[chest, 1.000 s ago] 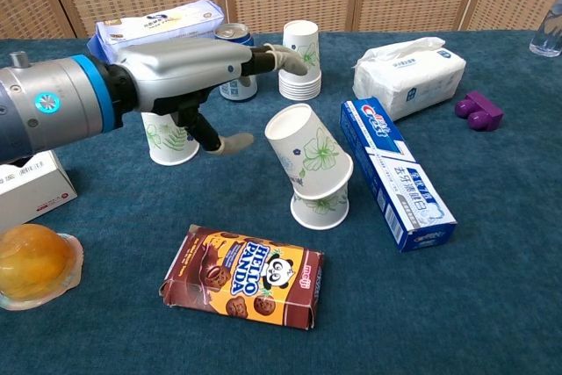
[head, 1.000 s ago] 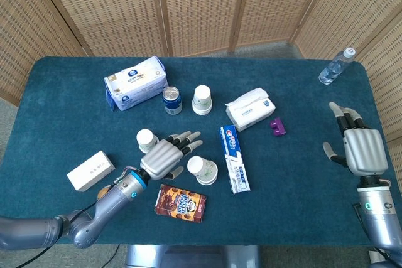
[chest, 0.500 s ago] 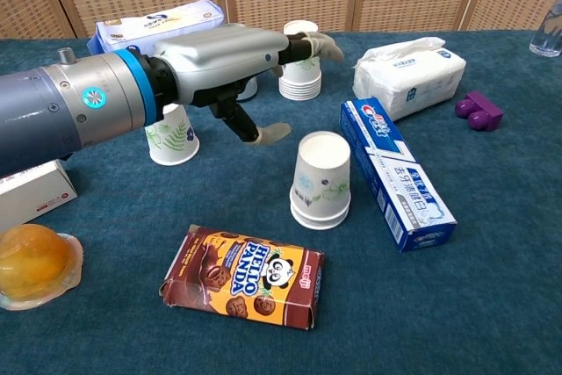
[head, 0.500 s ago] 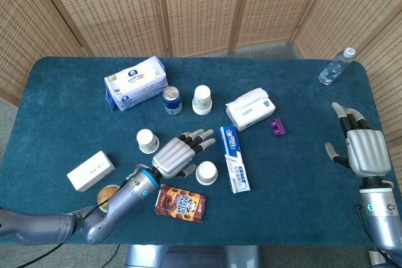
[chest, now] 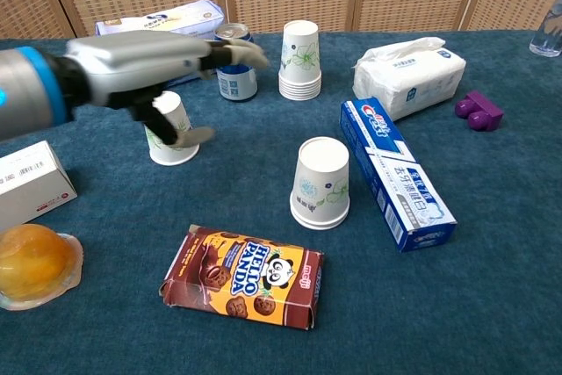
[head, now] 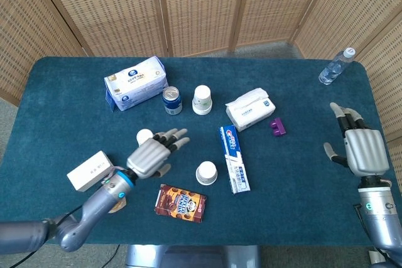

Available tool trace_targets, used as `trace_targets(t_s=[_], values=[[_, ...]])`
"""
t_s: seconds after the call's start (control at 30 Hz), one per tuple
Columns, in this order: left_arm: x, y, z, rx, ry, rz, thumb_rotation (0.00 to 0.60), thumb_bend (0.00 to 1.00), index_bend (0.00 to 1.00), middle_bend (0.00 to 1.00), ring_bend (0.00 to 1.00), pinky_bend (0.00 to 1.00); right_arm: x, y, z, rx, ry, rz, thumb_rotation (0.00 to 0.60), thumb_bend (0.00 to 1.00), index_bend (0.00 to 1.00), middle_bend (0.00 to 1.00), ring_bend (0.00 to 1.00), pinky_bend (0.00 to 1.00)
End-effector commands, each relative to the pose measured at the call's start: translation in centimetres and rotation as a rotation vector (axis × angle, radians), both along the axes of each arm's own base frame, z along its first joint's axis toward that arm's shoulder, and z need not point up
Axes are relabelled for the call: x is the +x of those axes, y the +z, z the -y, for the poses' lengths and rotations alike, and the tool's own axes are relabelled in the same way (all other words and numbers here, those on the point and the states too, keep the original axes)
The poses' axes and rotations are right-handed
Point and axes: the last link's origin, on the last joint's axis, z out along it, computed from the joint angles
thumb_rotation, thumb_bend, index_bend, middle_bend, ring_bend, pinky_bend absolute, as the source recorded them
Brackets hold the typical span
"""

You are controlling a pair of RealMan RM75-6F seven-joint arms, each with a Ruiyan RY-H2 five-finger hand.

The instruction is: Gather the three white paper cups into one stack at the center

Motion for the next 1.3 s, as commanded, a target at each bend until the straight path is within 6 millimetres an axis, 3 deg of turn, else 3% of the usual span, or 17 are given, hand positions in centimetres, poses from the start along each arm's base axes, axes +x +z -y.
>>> trace_targets(t_s=[0.03, 0.23, 0.5, 0.8, 1.13, 1.3], values=[[-2.1, 2.0, 0.4, 0.035, 0.064, -0.036, 0.600, 0.46, 0.00, 0.00, 0.00, 0.18, 0.0, -0.2, 0.1, 0.004, 0.000, -0.002, 0.600, 0.37, 0.00, 0.19, 0.16, 0.53], [-4.0, 4.5, 0.3, 0.081, 0.143, -0.059, 0.600, 0.47, 0.00, 0.00, 0.00, 0.17, 0.1, -0.4, 0.4, 0.009, 0.000, -0.004, 0.600, 0.37, 0.00, 0.19, 0.16, 0.53], [-6.7, 5.1, -0.5, 0.089, 0.231, -0.114, 0.600, 0.47, 0.00, 0.00, 0.00, 0.15, 0.0, -0.8, 0.5, 0.017, -0.009, -0.005, 0.600, 0.37, 0.00, 0.19, 0.16, 0.53], [-7.7, 3.8, -2.1, 0.065, 0.277, -0.122, 0.600, 0.47, 0.00, 0.00, 0.00, 0.16, 0.0, -0.9, 0.6, 0.015, -0.013, -0.008, 0.600, 0.37, 0.00, 0.19, 0.16, 0.53], [-7.0, 1.2, -3.3, 0.034, 0.262, -0.100, 0.600, 0.47, 0.00, 0.00, 0.01, 0.23, -0.2, -0.7, 0.4, 0.009, -0.024, -0.009, 0.600, 0.37, 0.00, 0.19, 0.16, 0.53], [-6.5, 0.4, -3.7, 0.045, 0.238, -0.085, 0.600, 0.47, 0.09, 0.05, 0.17, 0.34, -0.3, -0.3, 0.3, -0.002, -0.025, -0.010, 0.600, 0.37, 0.00, 0.19, 0.16, 0.53]])
